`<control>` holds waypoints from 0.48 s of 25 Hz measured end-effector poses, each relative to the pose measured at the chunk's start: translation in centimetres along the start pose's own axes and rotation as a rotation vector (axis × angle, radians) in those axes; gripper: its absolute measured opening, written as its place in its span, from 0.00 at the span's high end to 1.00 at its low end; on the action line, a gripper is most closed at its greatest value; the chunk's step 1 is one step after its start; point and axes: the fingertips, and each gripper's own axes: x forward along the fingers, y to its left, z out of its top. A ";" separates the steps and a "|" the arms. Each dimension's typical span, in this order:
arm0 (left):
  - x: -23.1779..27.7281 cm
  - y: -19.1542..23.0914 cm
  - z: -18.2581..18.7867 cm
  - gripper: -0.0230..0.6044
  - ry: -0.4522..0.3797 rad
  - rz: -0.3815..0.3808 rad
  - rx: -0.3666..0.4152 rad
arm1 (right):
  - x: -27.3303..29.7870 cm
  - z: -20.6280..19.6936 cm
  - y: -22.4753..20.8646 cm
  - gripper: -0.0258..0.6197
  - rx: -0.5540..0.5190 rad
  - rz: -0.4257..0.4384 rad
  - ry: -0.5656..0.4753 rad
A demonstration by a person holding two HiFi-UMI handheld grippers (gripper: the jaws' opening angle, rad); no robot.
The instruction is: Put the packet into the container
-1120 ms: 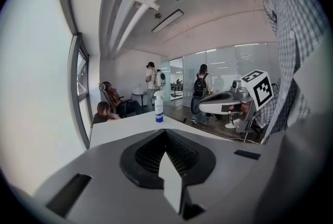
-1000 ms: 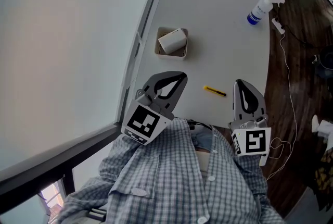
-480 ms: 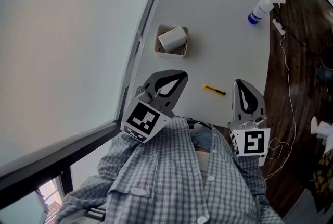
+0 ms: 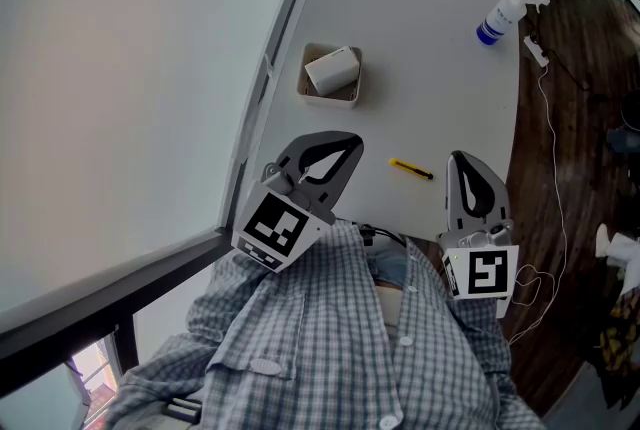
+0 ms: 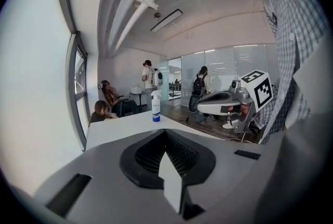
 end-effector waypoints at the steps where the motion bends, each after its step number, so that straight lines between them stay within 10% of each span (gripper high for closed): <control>1: 0.0 0.0 0.0 0.95 0.001 -0.001 -0.001 | 0.0 0.0 0.0 0.94 -0.002 0.001 0.003; 12: -0.5 0.3 -0.5 0.95 0.006 0.004 -0.017 | -0.1 -0.1 0.3 0.94 0.004 -0.006 0.002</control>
